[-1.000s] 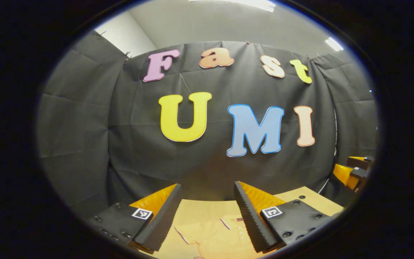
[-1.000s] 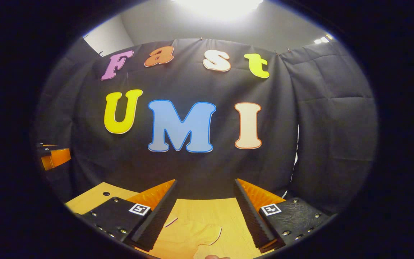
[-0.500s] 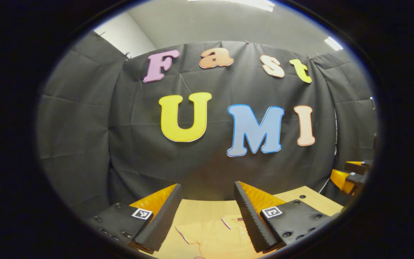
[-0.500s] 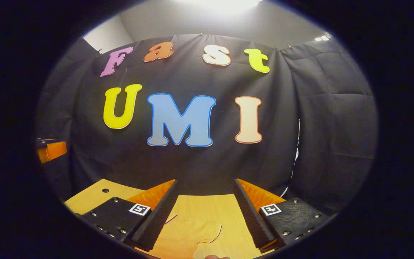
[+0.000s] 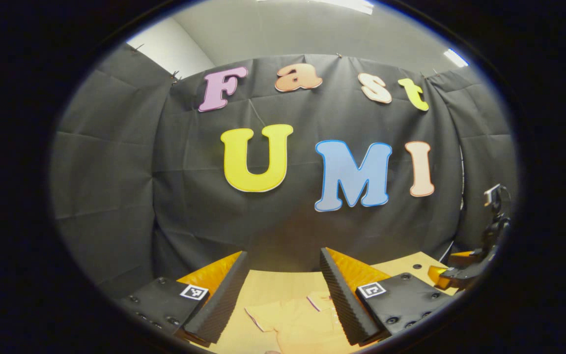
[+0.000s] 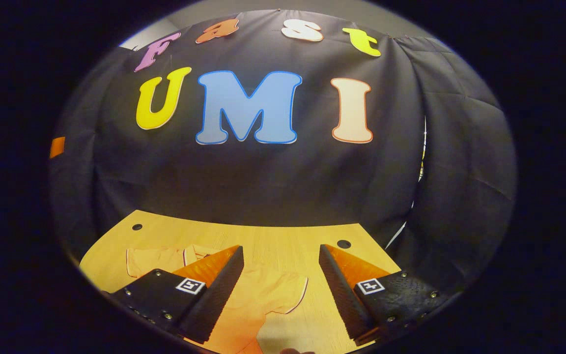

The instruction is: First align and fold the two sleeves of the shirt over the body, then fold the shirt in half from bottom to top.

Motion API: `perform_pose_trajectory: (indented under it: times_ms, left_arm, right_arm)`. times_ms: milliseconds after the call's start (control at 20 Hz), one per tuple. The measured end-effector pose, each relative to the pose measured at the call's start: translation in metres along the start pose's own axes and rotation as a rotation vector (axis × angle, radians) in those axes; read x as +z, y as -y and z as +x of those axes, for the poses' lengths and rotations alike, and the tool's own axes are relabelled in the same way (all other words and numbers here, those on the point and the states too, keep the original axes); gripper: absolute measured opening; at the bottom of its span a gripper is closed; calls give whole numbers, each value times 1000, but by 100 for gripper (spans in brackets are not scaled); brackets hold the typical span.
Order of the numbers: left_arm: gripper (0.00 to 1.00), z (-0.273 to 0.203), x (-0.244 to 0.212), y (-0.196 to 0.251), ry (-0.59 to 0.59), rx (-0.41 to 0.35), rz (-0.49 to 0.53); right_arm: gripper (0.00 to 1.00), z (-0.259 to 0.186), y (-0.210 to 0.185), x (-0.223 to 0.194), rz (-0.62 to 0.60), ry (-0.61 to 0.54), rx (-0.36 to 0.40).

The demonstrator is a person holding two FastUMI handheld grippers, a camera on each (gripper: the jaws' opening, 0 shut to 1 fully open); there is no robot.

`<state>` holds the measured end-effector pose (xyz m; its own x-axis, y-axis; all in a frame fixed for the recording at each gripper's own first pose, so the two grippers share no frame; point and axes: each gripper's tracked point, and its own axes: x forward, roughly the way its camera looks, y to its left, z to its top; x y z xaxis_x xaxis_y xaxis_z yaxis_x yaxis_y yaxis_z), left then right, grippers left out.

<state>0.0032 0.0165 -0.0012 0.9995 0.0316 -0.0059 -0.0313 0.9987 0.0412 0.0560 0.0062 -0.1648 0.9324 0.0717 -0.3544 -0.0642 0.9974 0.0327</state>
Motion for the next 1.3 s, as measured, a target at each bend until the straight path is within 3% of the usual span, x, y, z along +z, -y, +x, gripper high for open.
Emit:
perform_pose_trajectory:
  times_ms: [600,850,1100,1300]
  left_arm:
    - [94,-6,-7,-15,-34,84,9]
    - [94,-9,-11,-17,-55,112,7]
    - [94,-10,-14,-20,-72,136,3]
    - [94,-11,-13,-19,-76,146,8]
  right_arm:
    - [97,86,16,-160,70,-416,12]
    - [97,98,28,-193,99,-498,-34]
    - [97,107,24,-209,110,-534,-19]
    - [78,108,9,-214,128,-563,33]
